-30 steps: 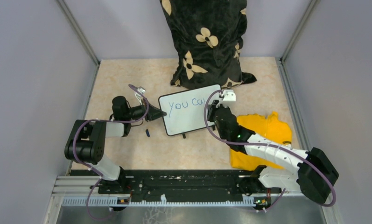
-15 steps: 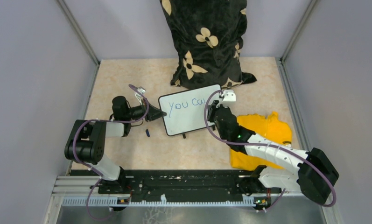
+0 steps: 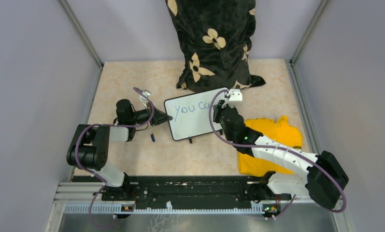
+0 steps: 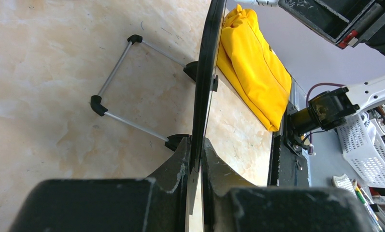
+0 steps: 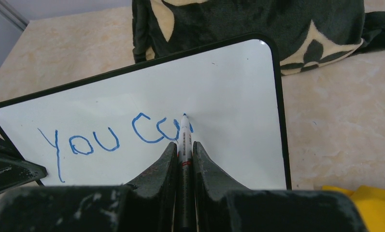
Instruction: Write a sentence on the whiteboard
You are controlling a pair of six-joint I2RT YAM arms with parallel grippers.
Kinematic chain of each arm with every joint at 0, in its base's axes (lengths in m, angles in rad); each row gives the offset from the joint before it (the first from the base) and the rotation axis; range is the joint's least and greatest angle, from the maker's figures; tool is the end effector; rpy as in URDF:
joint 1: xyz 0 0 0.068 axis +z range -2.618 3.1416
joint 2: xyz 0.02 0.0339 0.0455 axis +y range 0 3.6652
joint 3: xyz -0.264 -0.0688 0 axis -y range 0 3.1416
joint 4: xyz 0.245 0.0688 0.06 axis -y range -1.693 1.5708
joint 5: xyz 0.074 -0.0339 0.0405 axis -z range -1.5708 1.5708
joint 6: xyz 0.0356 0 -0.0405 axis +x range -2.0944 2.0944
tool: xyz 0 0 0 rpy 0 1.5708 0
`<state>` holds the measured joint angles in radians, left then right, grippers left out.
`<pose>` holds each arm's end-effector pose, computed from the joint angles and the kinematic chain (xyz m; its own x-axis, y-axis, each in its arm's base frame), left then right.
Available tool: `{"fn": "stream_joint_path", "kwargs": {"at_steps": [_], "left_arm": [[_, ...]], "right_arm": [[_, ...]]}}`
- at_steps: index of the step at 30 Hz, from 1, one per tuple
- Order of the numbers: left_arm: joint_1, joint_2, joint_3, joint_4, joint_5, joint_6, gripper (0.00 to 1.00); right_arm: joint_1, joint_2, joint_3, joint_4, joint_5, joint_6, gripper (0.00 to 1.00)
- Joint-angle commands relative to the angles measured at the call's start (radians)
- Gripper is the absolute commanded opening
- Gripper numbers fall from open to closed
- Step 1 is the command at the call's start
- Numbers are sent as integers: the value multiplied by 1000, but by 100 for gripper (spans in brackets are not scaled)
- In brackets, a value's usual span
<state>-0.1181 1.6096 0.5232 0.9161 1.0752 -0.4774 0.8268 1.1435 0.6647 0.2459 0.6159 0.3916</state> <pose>0.2814 -0.0649 0.1730 -0.5708 -0.1523 -0.8068 0.7371 0.3379 -0.5852 0.1885 0.1744 0.2704 -0.2284 0.2119 -0.9502 -0.1436 0.9580 0.2481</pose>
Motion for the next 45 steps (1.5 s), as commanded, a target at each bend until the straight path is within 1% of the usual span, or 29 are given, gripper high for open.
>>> {"fn": "stream_joint_path", "kwargs": {"at_steps": [1,13,45], "left_arm": [[-15,6,4,-67,-30,21,9],[-17,6,6,-73,-31,25,8],[-17,7,11,-91,-38,35,9]], "right_arm": [[-22,8,61,44,13,-18,0],[-58,3,62,37,6,-13,0],[-58,-72,-58,-13,-17,56,0]]}}
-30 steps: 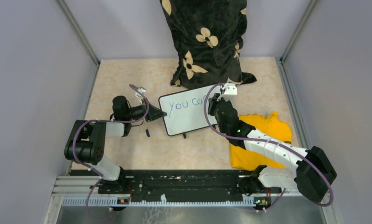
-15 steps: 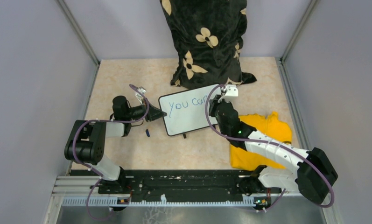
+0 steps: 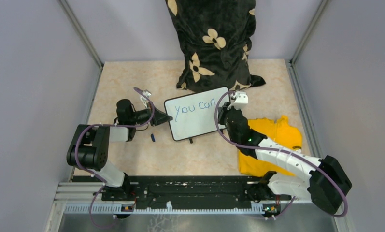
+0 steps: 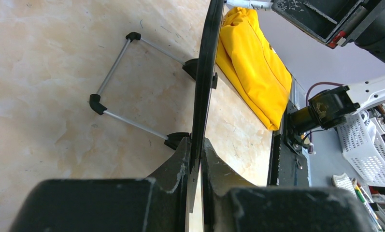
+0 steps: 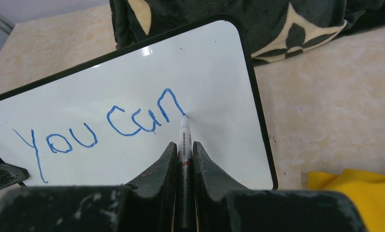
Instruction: Write a sentence on the whiteboard
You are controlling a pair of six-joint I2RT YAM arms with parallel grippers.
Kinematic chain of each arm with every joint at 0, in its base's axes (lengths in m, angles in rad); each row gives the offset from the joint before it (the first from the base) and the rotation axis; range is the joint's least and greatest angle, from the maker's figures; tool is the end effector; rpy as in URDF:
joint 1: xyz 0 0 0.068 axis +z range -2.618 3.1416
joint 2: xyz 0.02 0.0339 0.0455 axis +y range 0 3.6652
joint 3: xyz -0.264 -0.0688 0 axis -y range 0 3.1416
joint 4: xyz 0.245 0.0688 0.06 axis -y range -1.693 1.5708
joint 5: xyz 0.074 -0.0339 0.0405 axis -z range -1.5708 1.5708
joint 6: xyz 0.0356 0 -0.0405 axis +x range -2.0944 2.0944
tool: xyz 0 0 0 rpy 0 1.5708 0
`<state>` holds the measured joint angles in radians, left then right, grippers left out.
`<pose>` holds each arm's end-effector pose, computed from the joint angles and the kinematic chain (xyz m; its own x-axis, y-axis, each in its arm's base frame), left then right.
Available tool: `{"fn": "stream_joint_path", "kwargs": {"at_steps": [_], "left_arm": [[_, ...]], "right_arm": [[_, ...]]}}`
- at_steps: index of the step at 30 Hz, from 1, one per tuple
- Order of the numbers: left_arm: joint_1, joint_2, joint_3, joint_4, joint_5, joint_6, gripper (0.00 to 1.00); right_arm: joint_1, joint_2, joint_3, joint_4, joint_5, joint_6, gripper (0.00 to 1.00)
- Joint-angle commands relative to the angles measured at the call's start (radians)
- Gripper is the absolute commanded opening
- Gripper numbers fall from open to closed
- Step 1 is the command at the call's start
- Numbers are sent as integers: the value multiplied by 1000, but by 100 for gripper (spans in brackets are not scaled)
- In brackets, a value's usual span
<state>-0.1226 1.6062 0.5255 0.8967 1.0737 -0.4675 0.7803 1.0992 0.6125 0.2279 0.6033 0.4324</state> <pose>0.2811 -0.0662 0.1728 -0.5749 -0.1457 -0.8052 0.7358 0.3383 -0.5866 0.1880 0.1577 0.2607 -0.2446 0.2435 -0.9386 -0.0958 0.9572 0.2733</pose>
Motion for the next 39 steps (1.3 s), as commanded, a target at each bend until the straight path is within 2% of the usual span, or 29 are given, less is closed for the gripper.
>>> {"fn": "stream_joint_path", "kwargs": {"at_steps": [1,12,19,28,34,39], "left_arm": [[-12,11,8,-72,-37,26,9],[-12,10,8,-73,-38,27,13],[-12,12,8,-75,-41,29,13],[-12,12,10,-83,-41,32,13],[-12,8,11,-84,-43,32,13],[-12,5,13,-86,-44,32,13]], "right_arm": [[-11,-28,-5,3,-5,16,0],[15,-135,83,-47,-44,-12,0],[192,-135,109,-22,78,-107,0],[425,38,81,60,161,-110,0],[498,154,91,129,181,-112,0],[510,232,119,145,194,-110,0]]}}
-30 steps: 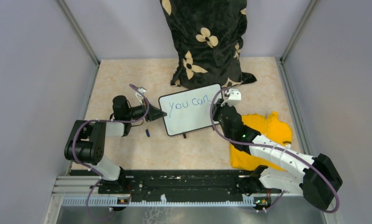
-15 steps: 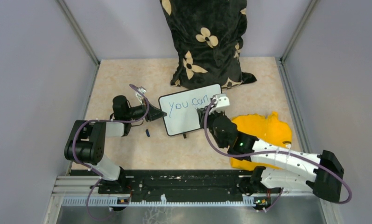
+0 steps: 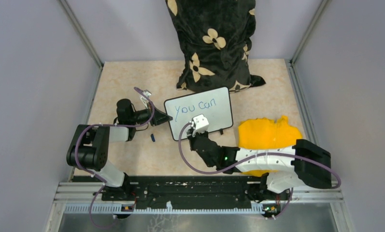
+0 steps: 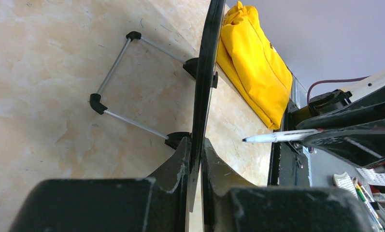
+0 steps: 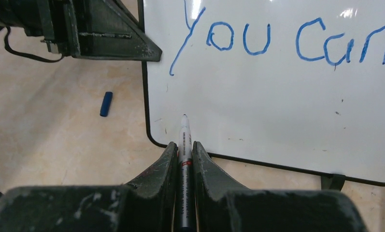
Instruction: Write a sentence on the whiteboard
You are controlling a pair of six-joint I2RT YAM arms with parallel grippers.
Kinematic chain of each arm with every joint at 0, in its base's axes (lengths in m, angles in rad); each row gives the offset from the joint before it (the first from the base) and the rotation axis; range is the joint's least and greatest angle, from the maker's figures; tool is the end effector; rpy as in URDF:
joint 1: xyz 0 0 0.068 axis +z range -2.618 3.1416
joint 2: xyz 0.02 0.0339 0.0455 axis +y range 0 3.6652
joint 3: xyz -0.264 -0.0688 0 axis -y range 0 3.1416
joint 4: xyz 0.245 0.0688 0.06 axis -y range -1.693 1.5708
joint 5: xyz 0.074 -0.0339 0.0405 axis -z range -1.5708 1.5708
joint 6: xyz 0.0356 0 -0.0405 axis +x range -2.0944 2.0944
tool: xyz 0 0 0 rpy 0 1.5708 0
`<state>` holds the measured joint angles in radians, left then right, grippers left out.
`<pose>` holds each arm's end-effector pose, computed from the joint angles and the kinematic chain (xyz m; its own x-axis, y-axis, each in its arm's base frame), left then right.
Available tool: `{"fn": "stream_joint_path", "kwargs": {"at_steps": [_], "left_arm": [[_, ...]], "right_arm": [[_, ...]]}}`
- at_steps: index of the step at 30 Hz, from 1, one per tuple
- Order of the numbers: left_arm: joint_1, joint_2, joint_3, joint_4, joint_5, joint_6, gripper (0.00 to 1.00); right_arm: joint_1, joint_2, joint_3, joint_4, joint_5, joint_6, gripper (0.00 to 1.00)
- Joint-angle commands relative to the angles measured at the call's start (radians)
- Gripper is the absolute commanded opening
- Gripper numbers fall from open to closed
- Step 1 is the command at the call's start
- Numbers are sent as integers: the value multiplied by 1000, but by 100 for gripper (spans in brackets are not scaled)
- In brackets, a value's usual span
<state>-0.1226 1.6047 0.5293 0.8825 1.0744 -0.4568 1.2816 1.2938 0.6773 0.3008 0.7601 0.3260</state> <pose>0.2815 -0.0662 0.1729 -0.5742 -0.1409 -0.8065 0.7370 0.3398 -0.5842 0.1026 0.2588 0.2437 -0.2465 -0.0147 -0.9690 -0.4528 0.8858 0.1018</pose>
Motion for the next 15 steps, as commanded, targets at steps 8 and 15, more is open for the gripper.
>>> {"fn": "stream_joint_path", "kwargs": {"at_steps": [8,15], "left_arm": [[-12,7,8,-71,-47,21,13],[-12,6,10,-80,-47,24,13]], "right_arm": [[8,83,65,84,55,8,0],[-4,104,82,98,68,8,0]]}}
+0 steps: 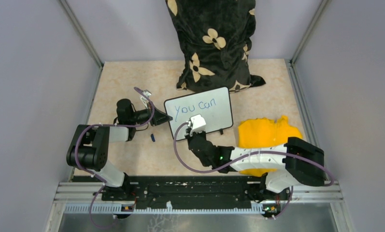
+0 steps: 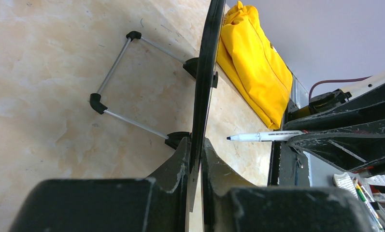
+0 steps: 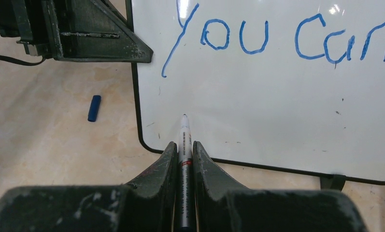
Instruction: Write a sentence on the whiteboard
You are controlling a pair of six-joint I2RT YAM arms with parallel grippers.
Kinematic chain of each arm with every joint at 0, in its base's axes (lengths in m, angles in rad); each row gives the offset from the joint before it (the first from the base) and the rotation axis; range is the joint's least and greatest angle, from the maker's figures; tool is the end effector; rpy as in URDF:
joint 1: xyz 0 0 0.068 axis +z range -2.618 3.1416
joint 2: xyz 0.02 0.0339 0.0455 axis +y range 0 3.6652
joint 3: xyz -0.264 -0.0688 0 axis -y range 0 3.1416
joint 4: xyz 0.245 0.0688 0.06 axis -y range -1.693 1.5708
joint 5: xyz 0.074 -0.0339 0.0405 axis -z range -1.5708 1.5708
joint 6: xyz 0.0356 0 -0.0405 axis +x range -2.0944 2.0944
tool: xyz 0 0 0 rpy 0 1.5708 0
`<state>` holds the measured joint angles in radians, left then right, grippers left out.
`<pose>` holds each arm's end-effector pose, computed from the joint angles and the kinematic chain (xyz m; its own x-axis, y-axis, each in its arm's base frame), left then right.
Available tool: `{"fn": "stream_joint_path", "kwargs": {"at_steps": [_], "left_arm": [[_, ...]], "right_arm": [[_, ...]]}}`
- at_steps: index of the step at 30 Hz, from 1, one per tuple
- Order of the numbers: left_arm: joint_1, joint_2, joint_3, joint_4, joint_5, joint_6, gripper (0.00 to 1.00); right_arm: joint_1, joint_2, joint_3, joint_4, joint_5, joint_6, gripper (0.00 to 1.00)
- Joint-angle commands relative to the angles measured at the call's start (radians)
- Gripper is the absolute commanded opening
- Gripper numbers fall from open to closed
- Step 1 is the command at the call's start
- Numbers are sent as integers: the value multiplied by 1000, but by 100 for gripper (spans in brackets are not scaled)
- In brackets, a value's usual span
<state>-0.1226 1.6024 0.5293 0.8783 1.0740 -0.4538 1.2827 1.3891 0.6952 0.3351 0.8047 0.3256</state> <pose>0.2813 -0.0662 0.1731 -0.5735 -0.1399 -0.8072 0.7375 0.3407 -0.5830 0.1074 0.2721 0.2279 -0.2458 -0.0490 -0.9681 -0.4163 0.9073 0.0598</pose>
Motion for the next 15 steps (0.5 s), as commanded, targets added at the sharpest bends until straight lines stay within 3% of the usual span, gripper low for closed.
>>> {"fn": "stream_joint_path", "kwargs": {"at_steps": [1,15], "left_arm": [[-12,8,11,-76,-46,21,13],[-12,11,12,-79,-48,24,13]], "right_arm": [[-10,11,66,63,19,10,0],[-46,21,58,56,-16,43,0]]}}
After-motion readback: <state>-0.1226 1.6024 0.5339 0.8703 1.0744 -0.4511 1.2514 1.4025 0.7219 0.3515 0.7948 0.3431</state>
